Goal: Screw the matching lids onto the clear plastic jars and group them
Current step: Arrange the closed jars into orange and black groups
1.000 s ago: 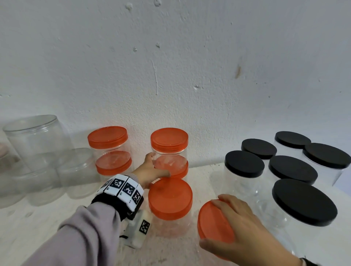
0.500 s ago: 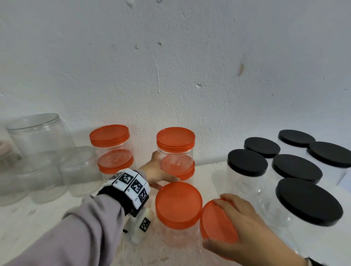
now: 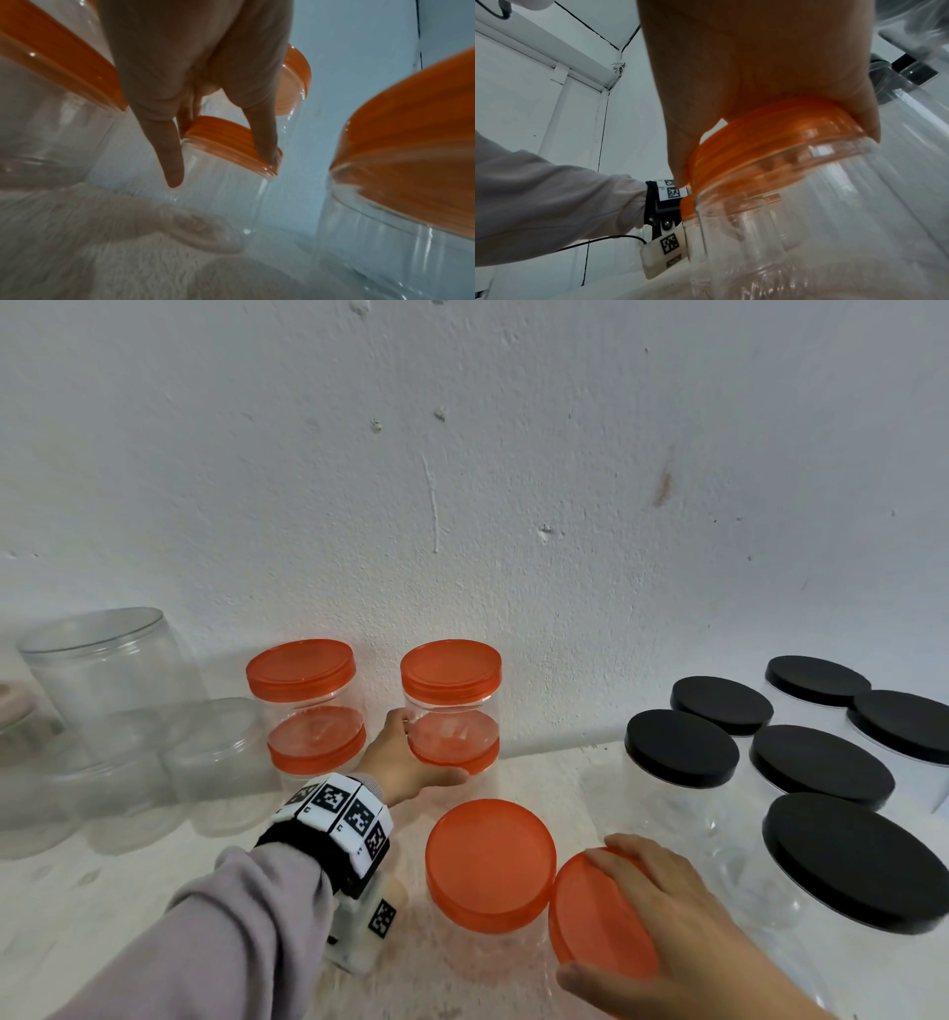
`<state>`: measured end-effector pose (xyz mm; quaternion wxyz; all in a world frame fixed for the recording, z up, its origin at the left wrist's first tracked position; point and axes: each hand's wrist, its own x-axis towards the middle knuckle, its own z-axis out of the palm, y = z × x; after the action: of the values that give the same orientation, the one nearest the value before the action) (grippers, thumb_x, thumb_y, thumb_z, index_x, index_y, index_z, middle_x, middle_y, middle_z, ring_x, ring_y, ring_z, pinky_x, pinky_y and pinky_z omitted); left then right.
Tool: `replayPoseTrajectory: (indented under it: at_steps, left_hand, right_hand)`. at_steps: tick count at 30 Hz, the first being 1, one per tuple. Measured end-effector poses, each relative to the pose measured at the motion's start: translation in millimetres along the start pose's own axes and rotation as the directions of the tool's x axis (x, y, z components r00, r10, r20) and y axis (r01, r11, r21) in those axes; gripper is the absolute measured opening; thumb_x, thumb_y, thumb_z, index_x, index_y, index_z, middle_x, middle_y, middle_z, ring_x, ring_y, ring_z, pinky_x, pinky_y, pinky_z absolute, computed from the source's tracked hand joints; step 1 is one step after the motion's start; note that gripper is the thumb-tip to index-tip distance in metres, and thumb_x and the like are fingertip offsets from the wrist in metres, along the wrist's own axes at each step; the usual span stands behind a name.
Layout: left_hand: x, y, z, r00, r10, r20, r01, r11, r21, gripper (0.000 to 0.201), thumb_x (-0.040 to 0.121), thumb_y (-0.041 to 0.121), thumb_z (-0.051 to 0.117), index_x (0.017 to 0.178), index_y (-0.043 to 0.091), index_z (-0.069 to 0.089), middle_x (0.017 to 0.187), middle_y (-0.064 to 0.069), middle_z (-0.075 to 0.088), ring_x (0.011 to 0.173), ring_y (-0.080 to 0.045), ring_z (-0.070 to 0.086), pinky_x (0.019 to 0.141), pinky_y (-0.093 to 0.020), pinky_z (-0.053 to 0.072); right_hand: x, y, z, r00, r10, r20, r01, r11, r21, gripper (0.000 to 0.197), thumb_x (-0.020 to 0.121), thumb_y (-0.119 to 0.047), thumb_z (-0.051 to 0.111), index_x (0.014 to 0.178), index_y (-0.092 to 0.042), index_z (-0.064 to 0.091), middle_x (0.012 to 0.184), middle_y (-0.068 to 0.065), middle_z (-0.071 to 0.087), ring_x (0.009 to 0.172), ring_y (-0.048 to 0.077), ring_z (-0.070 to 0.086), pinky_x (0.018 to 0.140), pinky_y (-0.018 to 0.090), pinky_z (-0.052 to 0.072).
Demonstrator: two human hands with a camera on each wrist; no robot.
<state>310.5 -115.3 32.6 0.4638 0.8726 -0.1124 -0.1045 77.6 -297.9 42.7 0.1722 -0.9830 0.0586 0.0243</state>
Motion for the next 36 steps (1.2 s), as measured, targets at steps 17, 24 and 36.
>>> replayPoseTrajectory:
  at_steps: [17, 24, 36]
  left_hand:
    - [-5, 7, 15, 0.914, -0.1, -0.394, 0.175, 0.972, 0.16, 0.092, 0.071, 0.041, 0.08, 0.135, -0.005, 0.03, 0.136, -0.02, 0.042, 0.123, -0.034, 0.047, 0.091, -0.037, 0.043]
    - [-10, 7, 11, 0.915, -0.037, -0.402, 0.165, 0.943, 0.288, 0.09, 0.074, 0.043, 0.077, 0.133, -0.006, 0.029, 0.13, -0.023, 0.047, 0.117, -0.035, 0.052, 0.085, -0.037, 0.045]
    - [-20, 0, -4, 0.917, 0.029, -0.398, 0.13, 0.921, 0.367, 0.072, 0.083, 0.033, 0.071, 0.131, -0.001, 0.03, 0.117, -0.023, 0.059, 0.106, -0.037, 0.06, 0.085, -0.041, 0.049]
  right_hand:
    - [-1, 1, -2, 1.0, -0.018, 0.004, 0.018, 1.0, 0.002, 0.098, 0.069, -0.082, 0.05, 0.145, -0.043, 0.003, 0.148, -0.025, -0.008, 0.14, 0.001, -0.001, 0.116, 0.026, 0.015]
    - [-1, 3, -1, 1.0, -0.025, 0.001, 0.025, 1.0, 0.005, 0.099, 0.068, -0.083, 0.05, 0.146, -0.042, 0.004, 0.148, -0.025, -0.008, 0.14, 0.001, -0.002, 0.117, 0.027, 0.014]
    - [-3, 3, -1, 0.999, -0.039, -0.013, 0.039, 0.999, 0.01, 0.097, 0.069, -0.08, 0.053, 0.145, -0.044, 0.004, 0.147, -0.024, -0.01, 0.139, 0.0, -0.002, 0.115, 0.024, 0.015]
